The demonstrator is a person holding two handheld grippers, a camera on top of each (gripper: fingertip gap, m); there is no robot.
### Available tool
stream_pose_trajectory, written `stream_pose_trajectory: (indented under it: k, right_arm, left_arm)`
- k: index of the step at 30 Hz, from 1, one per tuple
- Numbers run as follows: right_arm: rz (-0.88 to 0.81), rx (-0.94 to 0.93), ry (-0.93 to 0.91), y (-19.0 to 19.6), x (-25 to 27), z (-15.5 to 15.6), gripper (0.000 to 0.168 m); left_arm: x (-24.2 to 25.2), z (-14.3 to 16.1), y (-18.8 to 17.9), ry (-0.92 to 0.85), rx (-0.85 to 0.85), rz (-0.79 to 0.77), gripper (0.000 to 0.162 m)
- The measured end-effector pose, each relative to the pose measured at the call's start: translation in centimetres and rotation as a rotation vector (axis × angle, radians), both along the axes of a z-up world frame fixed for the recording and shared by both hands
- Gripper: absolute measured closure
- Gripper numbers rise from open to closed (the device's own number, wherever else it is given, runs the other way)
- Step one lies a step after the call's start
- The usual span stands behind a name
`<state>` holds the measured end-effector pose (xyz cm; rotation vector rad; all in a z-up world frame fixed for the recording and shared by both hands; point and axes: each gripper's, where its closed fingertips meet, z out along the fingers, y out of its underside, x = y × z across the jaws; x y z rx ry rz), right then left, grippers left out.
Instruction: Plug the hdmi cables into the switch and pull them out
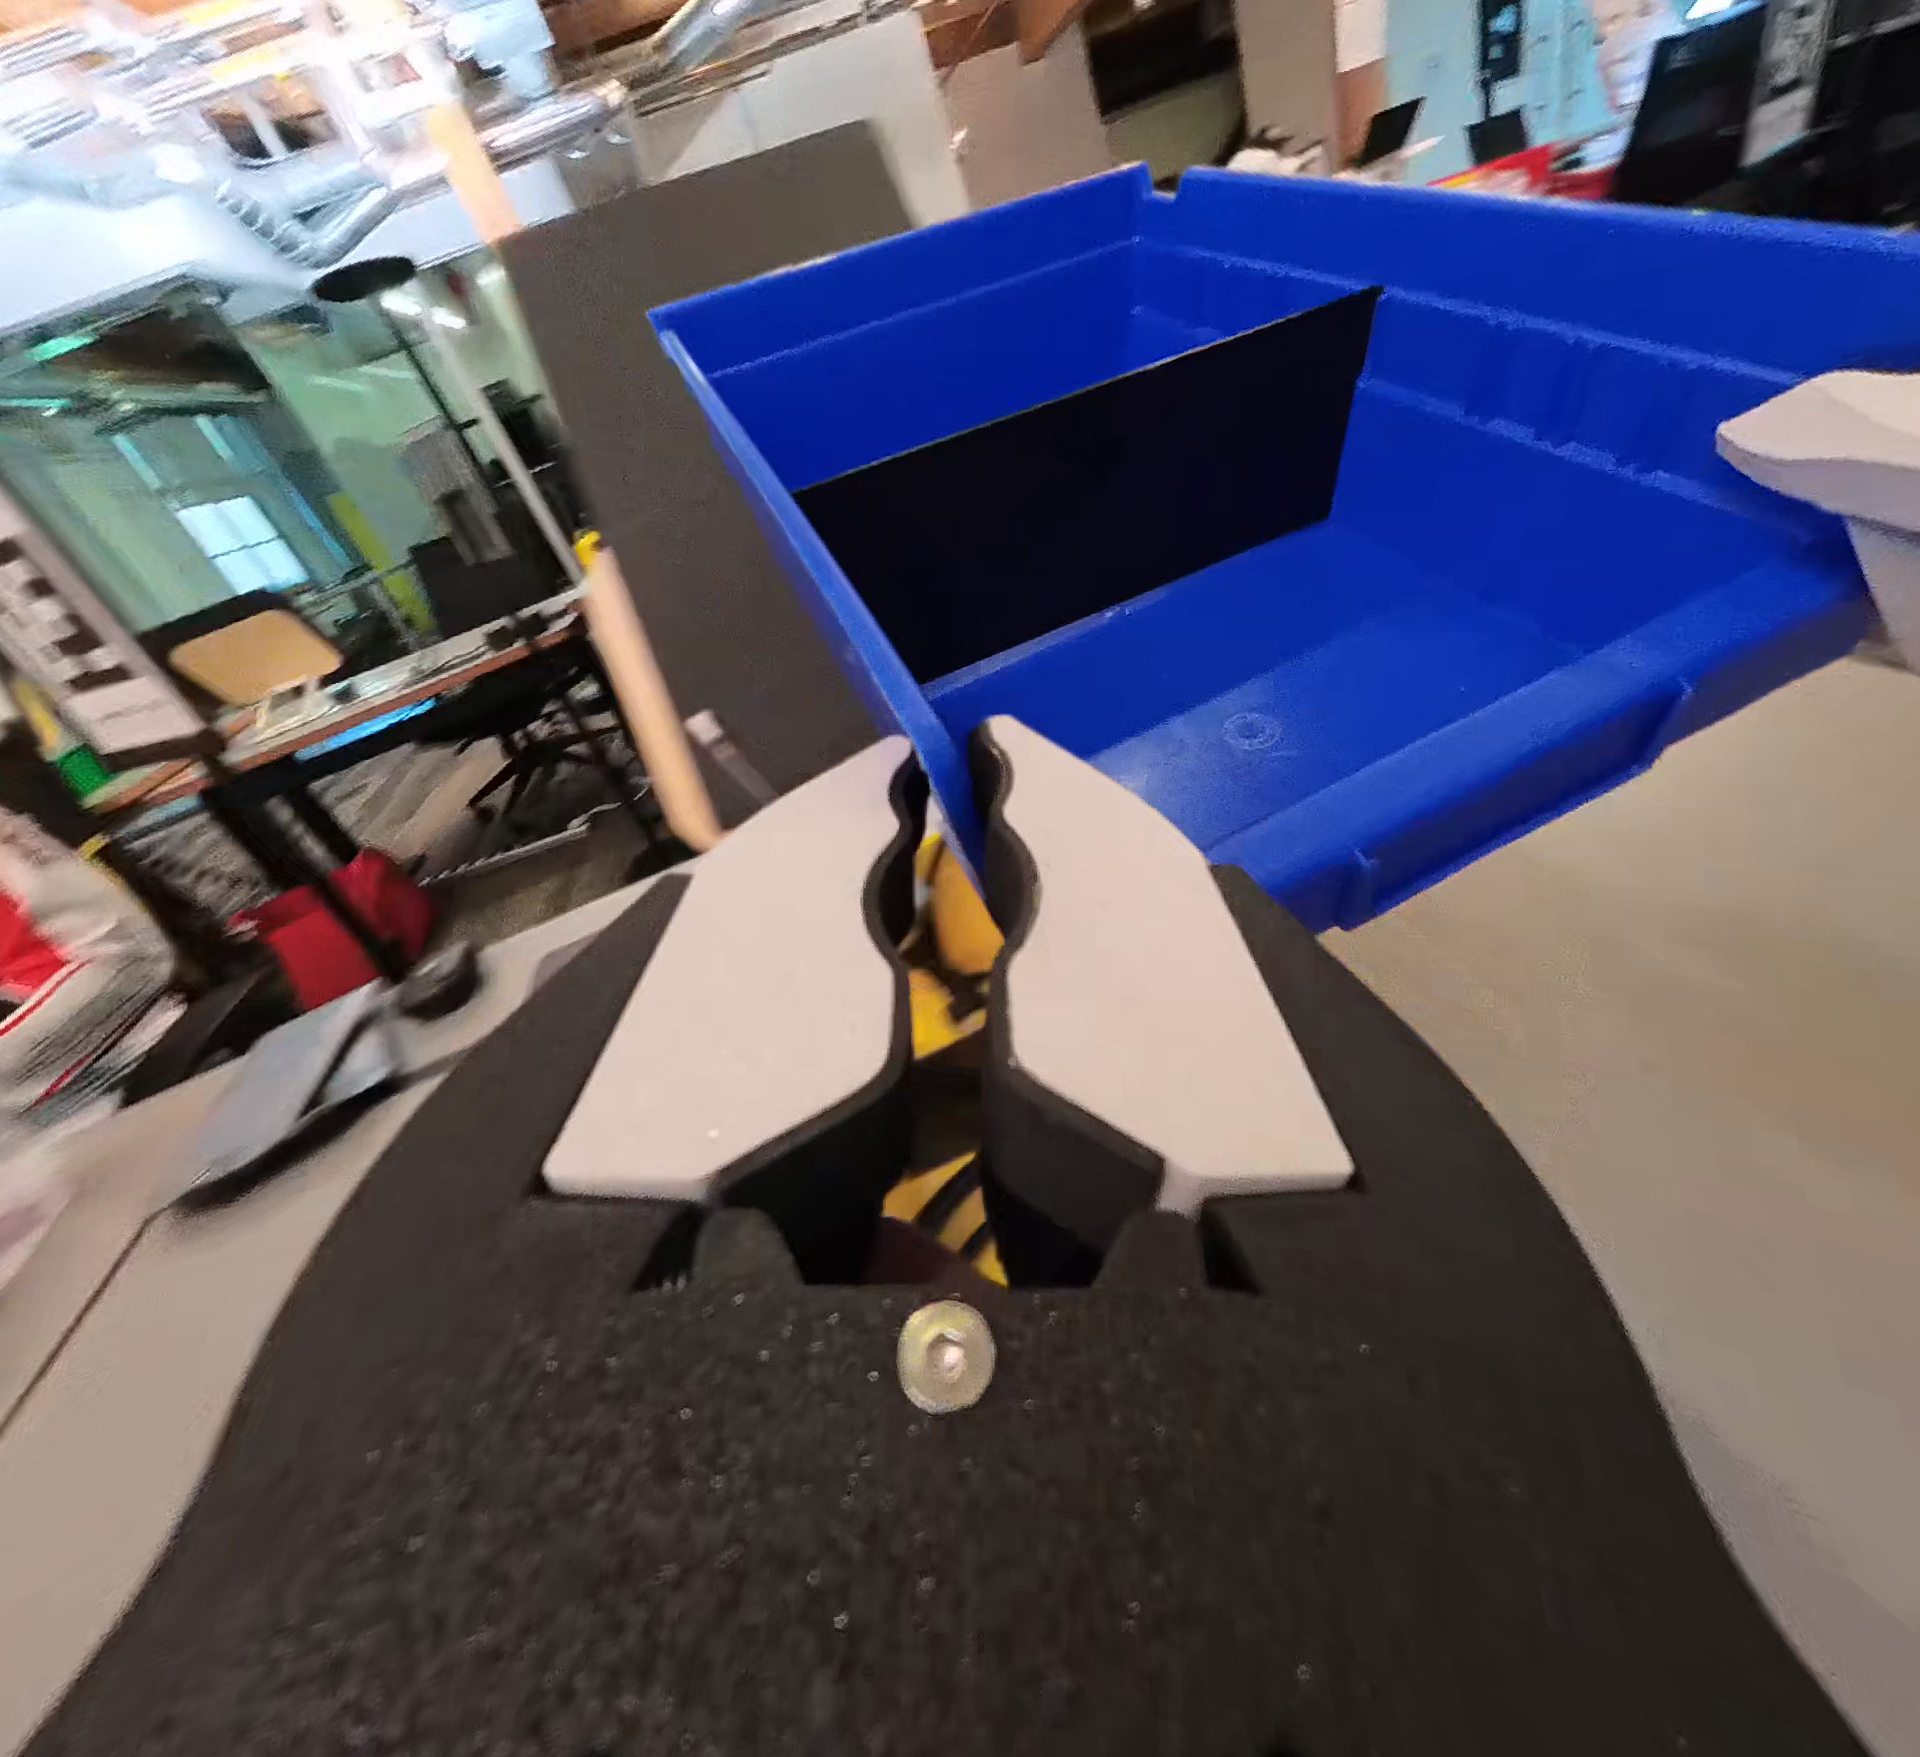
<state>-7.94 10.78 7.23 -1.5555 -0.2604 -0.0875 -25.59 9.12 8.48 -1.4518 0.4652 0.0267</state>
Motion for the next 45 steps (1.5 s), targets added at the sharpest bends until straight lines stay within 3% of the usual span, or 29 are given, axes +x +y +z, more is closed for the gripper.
stream_pose_trajectory:
  k: [4,7,9,11,14,19,21,26,28,32,37,41,45]
  right_arm:
    - [-0.146,-0.079,0.060,0.9,13.8,-2.6,0.162]
    - [-0.273,-0.102,0.064,1.4,22.6,-8.7,0.159]
    - [-0.312,-0.151,0.072,1.8,25.7,-13.8,0.157]
    - [-0.269,-0.243,0.131,2.2,26.7,-16.6,0.161]
    - [-0.229,-0.279,0.179,2.8,26.5,-17.3,0.166]
    - [-0.194,-0.325,0.237,4.7,25.8,-19.6,0.165]
    - [-0.207,-0.382,0.232,5.4,25.7,-20.8,0.165]
    - [-0.175,-0.411,0.293,6.2,25.8,-21.7,0.165]
    - [-0.167,-0.411,0.285,6.1,25.7,-21.7,0.166]
    - [-0.170,-0.418,0.258,5.4,25.7,-21.5,0.165]
    - [-0.188,-0.360,0.241,4.2,25.8,-19.5,0.158]
    - [-0.153,-0.250,0.209,3.4,24.1,-16.0,0.157]
    - [0.038,-0.166,0.170,2.7,15.0,-13.0,0.156]
  left_arm:
    - [13.5,-3.6,2.6,0.012,-0.072,-0.112,0.153]
    - [21.6,-10.3,3.7,0.068,-0.127,-0.157,0.152]
    - [24.1,-14.5,3.9,0.104,-0.157,-0.134,0.153]
    - [24.8,-17.4,4.2,0.065,-0.234,-0.133,0.153]
    - [24.7,-20.3,5.4,0.033,-0.326,-0.130,0.153]
    - [23.7,-20.5,7.1,0.054,-0.328,-0.072,0.154]
    - [23.8,-22.3,7.5,0.052,-0.415,-0.080,0.153]
    - [24.0,-22.4,7.1,0.058,-0.473,-0.151,0.148]
    - [24.0,-21.1,5.9,0.009,-0.503,-0.234,0.144]
    - [21.6,-16.1,3.1,-0.107,-0.495,-0.396,0.137]
    - [11.4,-11.8,1.3,-0.170,-0.388,-0.412,0.123]
    - [0.0,-12.8,1.6,-0.171,-0.323,-0.199,0.123]
    - [-8.8,-18.4,1.6,-0.248,-0.451,0.008,0.120]
